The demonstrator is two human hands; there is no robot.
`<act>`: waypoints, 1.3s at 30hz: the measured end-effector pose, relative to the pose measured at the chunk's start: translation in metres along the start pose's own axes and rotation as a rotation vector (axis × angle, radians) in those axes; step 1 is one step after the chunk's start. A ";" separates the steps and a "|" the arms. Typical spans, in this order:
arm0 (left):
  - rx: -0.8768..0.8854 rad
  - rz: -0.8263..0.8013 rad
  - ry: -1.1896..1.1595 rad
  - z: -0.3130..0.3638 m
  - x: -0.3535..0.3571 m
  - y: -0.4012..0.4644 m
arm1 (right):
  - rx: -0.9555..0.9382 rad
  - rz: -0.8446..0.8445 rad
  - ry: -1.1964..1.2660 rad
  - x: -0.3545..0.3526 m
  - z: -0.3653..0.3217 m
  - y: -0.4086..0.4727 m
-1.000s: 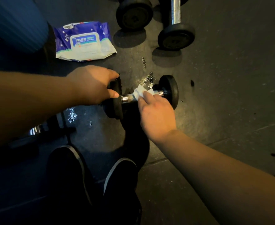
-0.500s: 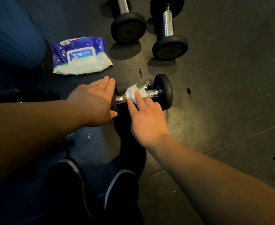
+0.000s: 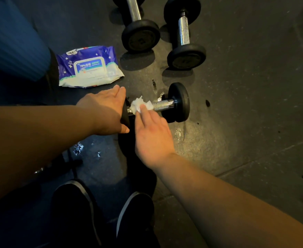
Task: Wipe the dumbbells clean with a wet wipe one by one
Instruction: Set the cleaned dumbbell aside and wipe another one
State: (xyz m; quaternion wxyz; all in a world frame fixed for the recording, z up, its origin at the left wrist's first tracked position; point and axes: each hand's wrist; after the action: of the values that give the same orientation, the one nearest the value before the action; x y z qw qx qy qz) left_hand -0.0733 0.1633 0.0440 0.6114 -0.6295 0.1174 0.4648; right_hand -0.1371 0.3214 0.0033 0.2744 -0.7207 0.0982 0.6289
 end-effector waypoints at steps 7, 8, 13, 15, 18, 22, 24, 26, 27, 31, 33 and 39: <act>0.006 -0.021 -0.063 -0.006 -0.004 0.008 | 0.290 0.000 -0.029 0.001 0.032 0.008; 0.003 -0.010 -0.061 -0.006 -0.005 0.010 | 0.279 -0.006 -0.020 0.000 0.029 0.008; 0.005 0.013 -0.108 -0.014 -0.012 0.021 | 0.088 -0.022 0.015 0.003 0.009 0.008; 0.017 -0.003 -0.141 -0.018 -0.018 0.025 | 0.101 -0.019 0.023 0.002 0.014 0.010; 0.027 -0.030 -0.177 -0.024 -0.027 0.031 | 0.242 -0.017 0.060 -0.001 0.027 0.014; 0.011 -0.016 -0.182 -0.027 -0.033 0.030 | 0.279 -0.022 0.110 -0.004 0.026 0.019; -0.005 0.033 -0.197 -0.030 -0.035 0.027 | 0.190 -0.032 0.101 -0.002 0.016 0.019; -0.023 0.104 -0.245 -0.035 -0.036 0.023 | 0.079 -0.045 0.085 0.000 0.004 0.017; -0.033 0.139 -0.266 -0.038 -0.036 0.021 | 0.024 -0.055 0.077 0.002 0.000 0.017; -0.032 0.252 -0.262 -0.044 -0.035 0.015 | 0.053 -0.062 0.095 0.003 0.003 0.024; 0.004 0.283 -0.241 -0.046 -0.035 0.013 | 0.167 -0.036 0.129 0.000 0.013 0.030; 0.076 0.246 -0.127 -0.042 -0.027 0.009 | 0.242 0.002 0.108 -0.010 0.023 0.051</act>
State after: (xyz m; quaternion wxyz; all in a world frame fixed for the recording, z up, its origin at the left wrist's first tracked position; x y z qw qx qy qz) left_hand -0.0762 0.1132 0.0507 0.5795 -0.5562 0.1722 0.5703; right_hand -0.1839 0.2889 -0.0021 0.3532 -0.7150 0.1890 0.5730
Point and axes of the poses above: each hand's wrist, its own y-axis towards the middle knuckle, its own x-axis out of the palm, z = x × y, and after that the axes turned 9 degrees about x, right-handed
